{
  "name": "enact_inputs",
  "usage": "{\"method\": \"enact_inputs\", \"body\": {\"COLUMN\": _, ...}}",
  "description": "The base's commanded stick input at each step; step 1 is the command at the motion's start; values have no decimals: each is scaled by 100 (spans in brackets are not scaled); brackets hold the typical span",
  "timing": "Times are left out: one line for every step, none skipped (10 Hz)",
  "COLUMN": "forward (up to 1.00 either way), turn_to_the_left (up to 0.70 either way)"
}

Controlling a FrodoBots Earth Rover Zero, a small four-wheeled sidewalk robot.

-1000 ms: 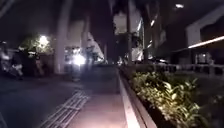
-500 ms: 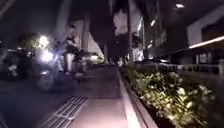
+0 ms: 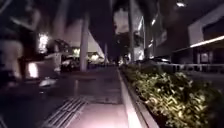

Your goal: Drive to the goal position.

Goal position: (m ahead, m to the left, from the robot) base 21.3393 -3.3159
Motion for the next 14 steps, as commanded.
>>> {"method": "enact_inputs", "body": {"forward": 45, "turn_to_the_left": 0}}
{"method": "enact_inputs", "body": {"forward": 45, "turn_to_the_left": 0}}
{"method": "enact_inputs", "body": {"forward": 45, "turn_to_the_left": 0}}
{"method": "enact_inputs", "body": {"forward": 45, "turn_to_the_left": 0}}
{"method": "enact_inputs", "body": {"forward": 45, "turn_to_the_left": 0}}
{"method": "enact_inputs", "body": {"forward": 45, "turn_to_the_left": 0}}
{"method": "enact_inputs", "body": {"forward": 45, "turn_to_the_left": 0}}
{"method": "enact_inputs", "body": {"forward": 45, "turn_to_the_left": 0}}
{"method": "enact_inputs", "body": {"forward": 45, "turn_to_the_left": 0}}
{"method": "enact_inputs", "body": {"forward": 45, "turn_to_the_left": 0}}
{"method": "enact_inputs", "body": {"forward": 45, "turn_to_the_left": 0}}
{"method": "enact_inputs", "body": {"forward": 45, "turn_to_the_left": 0}}
{"method": "enact_inputs", "body": {"forward": 45, "turn_to_the_left": 0}}
{"method": "enact_inputs", "body": {"forward": 45, "turn_to_the_left": 0}}
